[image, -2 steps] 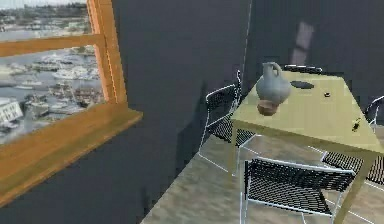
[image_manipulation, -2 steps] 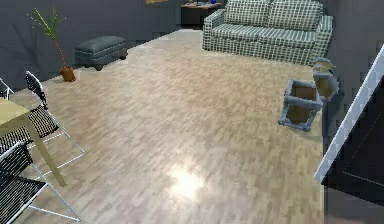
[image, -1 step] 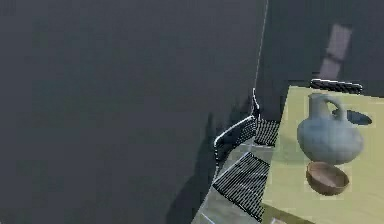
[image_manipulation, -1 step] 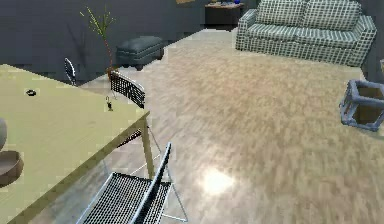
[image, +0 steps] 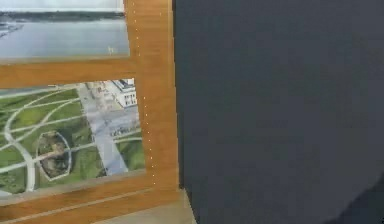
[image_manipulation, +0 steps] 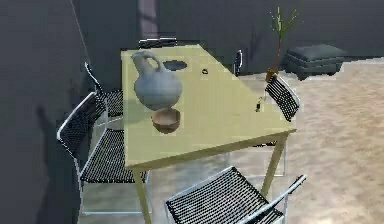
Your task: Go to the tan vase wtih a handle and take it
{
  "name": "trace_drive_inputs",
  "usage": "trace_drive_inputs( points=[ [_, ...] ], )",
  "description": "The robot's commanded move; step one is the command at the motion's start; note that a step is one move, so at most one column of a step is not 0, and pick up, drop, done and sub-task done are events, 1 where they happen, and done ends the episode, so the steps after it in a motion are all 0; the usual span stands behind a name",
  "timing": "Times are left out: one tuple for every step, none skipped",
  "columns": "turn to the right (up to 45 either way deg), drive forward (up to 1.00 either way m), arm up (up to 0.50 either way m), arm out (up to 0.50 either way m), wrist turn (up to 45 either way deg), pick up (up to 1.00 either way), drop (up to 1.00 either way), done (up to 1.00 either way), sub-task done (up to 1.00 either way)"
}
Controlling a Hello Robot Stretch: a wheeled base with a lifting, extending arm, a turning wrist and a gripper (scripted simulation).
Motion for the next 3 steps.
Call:
trace_drive_inputs(
  points=[
    [45.0,0.0,0.0,0.0,0.0,0.0,0.0,0.0,0.0],
    [45.0,0.0,0.0,0.0,0.0,0.0,0.0,0.0,0.0],
    [45.0,0.0,0.0,0.0,0.0,0.0,0.0,0.0,0.0]
  ],
)
